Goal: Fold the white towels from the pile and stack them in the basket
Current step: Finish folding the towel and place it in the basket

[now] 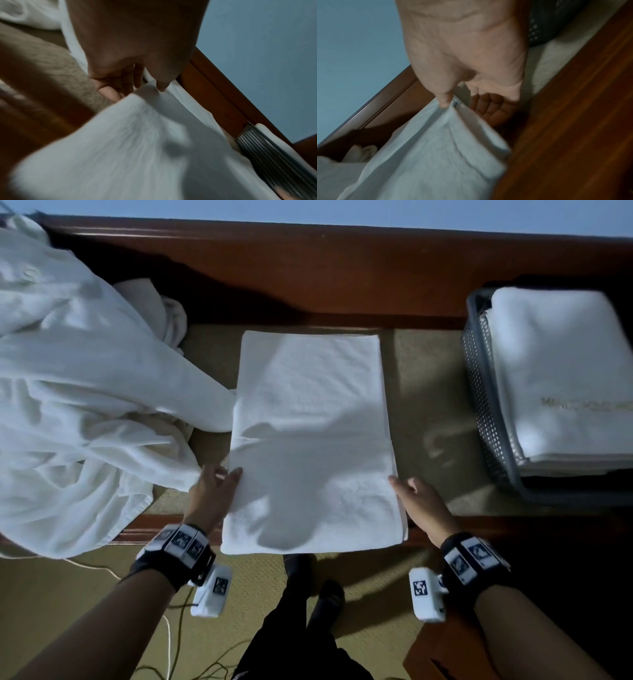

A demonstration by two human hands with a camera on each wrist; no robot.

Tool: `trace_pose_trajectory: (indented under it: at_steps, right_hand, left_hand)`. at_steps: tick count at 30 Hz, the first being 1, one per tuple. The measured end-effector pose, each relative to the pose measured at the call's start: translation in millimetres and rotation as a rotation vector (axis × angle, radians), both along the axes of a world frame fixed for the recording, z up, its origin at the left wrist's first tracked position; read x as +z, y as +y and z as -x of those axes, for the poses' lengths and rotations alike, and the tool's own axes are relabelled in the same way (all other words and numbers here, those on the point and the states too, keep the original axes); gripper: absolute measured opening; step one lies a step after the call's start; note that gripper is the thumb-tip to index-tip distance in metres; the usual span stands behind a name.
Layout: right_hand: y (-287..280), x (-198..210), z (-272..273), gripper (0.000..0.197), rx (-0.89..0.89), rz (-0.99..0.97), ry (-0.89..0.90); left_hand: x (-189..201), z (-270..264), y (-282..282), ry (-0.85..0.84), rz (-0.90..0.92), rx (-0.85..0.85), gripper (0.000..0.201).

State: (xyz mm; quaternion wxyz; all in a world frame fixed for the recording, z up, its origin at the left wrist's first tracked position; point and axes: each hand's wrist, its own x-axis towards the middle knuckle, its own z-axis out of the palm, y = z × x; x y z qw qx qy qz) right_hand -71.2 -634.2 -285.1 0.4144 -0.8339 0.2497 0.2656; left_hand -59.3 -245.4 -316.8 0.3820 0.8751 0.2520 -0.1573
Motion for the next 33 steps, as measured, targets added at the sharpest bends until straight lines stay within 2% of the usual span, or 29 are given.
trace_pose_trajectory:
  at_steps: [2, 4, 5, 7, 9, 12, 14, 16, 18, 20, 22, 24, 26, 29, 33]
  right_hand:
    - [-7, -9, 29, 0.07, 0.073, -0.062, 0.099]
    - [-11, -19, 52, 0.093, 0.117, -0.093, 0.119]
    - [-11, -22, 56, 0.097, 0.148, -0.069, 0.108]
    - [-7, -22, 56, 0.088, 0.194, 0.003, 0.068]
    - [-3, -19, 52, 0.093, 0.196, 0.015, 0.02]
    - [0, -17, 57, 0.099, 0.043, 0.027, -0.096]
    - [3, -13, 69, 0.083, -0.029, 0.048, -0.227]
    - [9, -7, 84, 0.073, 0.103, 0.155, -0.418]
    - [17, -6, 97, 0.08, 0.403, 0.243, -0.505]
    - [25, -17, 106, 0.096, 0.712, 0.337, -0.473]
    - [28, -35, 106, 0.111, 0.915, 0.469, -0.478]
    - [30, -44, 94, 0.121, 0.967, 0.533, -0.488]
    - [31, -49, 78, 0.128, 0.964, 0.565, -0.482]
    - [31, -48, 65, 0.131, 0.975, 0.566, -0.472]
    - [21, -44, 64, 0.113, 1.005, 0.555, -0.488]
  left_hand:
    - [0, 35, 0, 0.038, 0.046, -0.036, 0.039]
    - [4, 62, -4, 0.091, 0.035, -0.126, 0.036]
    - [3, 70, -5, 0.108, 0.026, -0.165, 0.034]
    - [1, 72, -4, 0.112, -0.003, -0.192, 0.034]
    - [2, 66, -5, 0.1, -0.031, -0.163, 0.035]
    - [6, 67, -15, 0.079, -0.035, -0.039, 0.032]
    - [12, 80, -22, -0.009, -0.039, -0.003, 0.033]
    - [14, 98, -24, -0.177, -0.174, -0.161, 0.048]
    - [11, 117, -27, -0.308, -0.286, -0.43, 0.06]
    - [3, 129, -29, -0.304, -0.343, -0.656, 0.075]
    - [-10, 134, -28, -0.219, -0.399, -0.79, 0.098]
    - [-19, 127, -25, -0.198, -0.461, -0.847, 0.117]
    - [-23, 114, -20, -0.213, -0.497, -0.864, 0.124]
    - [-24, 97, -12, -0.219, -0.487, -0.873, 0.117]
    - [-15, 93, -5, -0.165, -0.431, -0.895, 0.104]
